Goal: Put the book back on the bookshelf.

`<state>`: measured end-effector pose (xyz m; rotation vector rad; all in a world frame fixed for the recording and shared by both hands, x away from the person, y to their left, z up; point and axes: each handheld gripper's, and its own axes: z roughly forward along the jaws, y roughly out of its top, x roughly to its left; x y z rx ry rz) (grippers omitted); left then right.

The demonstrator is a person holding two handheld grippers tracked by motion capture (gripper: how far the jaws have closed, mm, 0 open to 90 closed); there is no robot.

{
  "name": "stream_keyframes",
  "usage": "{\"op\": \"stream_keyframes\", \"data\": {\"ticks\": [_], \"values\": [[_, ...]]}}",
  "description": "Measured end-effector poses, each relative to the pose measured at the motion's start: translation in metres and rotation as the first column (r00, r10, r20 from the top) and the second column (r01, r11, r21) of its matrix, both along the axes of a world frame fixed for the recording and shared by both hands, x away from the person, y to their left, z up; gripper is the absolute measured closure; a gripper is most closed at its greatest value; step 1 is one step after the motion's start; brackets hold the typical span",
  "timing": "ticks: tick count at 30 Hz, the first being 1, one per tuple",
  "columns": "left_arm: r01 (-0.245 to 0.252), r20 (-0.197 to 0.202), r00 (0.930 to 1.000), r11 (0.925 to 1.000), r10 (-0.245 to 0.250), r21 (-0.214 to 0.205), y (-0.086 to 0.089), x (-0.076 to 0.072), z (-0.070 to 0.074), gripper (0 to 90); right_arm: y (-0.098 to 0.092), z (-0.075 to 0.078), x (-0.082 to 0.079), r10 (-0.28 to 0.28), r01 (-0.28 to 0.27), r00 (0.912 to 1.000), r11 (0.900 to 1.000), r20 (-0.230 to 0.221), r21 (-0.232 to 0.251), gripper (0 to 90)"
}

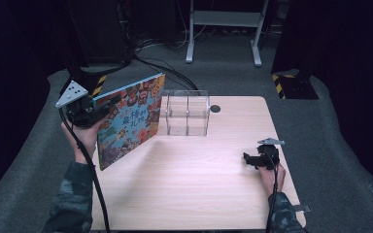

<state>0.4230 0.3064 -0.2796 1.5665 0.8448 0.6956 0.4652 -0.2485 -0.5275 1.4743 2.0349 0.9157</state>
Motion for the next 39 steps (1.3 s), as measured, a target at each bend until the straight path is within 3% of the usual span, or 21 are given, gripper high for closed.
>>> {"op": "stream_keyframes", "data": {"ticks": [27, 39], "values": [[-0.043, 0.021, 0.9988, 0.9989, 0.043, -0.018, -0.015, 0.028, -0.005, 80.5, 0.000, 0.000, 0.000, -0.004, 0.004, 1.0000, 1.0000, 0.008, 0.000, 12.3], [-0.068, 0.033, 0.9971, 0.9966, 0.069, -0.047, -0.018, 0.039, -0.011, 80.5, 0.000, 0.000, 0.000, -0.006, 0.006, 1.0000, 1.0000, 0.003, -0.003, 12.6]]}}
